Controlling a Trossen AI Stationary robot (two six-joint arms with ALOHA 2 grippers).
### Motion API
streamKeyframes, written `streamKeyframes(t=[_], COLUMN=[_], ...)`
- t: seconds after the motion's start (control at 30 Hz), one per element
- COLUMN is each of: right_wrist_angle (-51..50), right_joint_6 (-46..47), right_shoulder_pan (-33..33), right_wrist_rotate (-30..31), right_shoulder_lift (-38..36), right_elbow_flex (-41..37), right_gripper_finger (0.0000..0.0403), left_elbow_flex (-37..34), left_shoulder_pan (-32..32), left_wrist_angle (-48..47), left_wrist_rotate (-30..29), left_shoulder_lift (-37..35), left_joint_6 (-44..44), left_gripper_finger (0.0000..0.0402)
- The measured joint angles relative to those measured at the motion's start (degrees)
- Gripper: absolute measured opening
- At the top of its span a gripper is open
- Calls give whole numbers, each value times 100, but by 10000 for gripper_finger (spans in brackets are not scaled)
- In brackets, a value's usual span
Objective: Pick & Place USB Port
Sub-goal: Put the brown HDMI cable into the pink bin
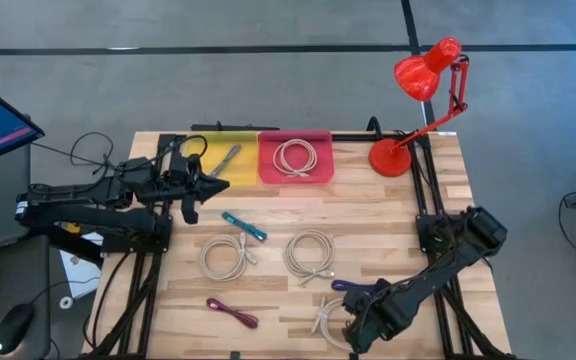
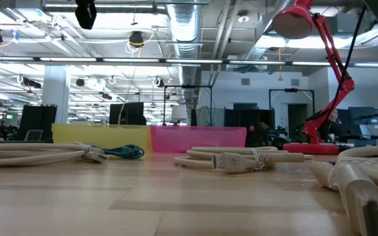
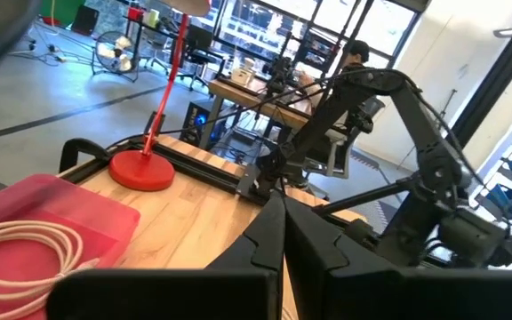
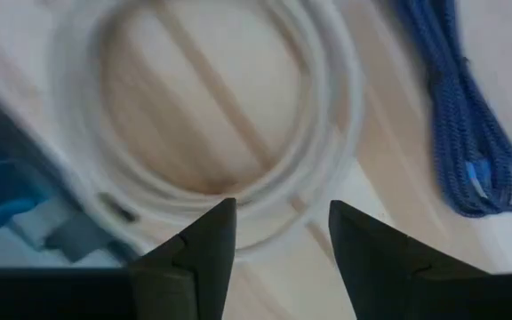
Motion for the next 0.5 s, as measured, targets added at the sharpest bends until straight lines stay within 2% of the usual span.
streamKeyframes(t=[0.33,0.5], right_wrist_angle=[981,1118], right_joint_6=[68,95], right_shoulder_pan=[-13,-14], right_wrist_rotate=[-151,-153], right_shoulder_lift=[0,-3], right_elbow_flex=[-688,-950], right_gripper_finger=[165,162], left_elbow_flex=[0,0], left_shoulder_pan=[0,0], left_wrist_angle=[-1,0], left_wrist_rotate=[3,2], left_shoulder_lift=[0,0], left_joint_6=[0,0], left_gripper_finger=[8,8])
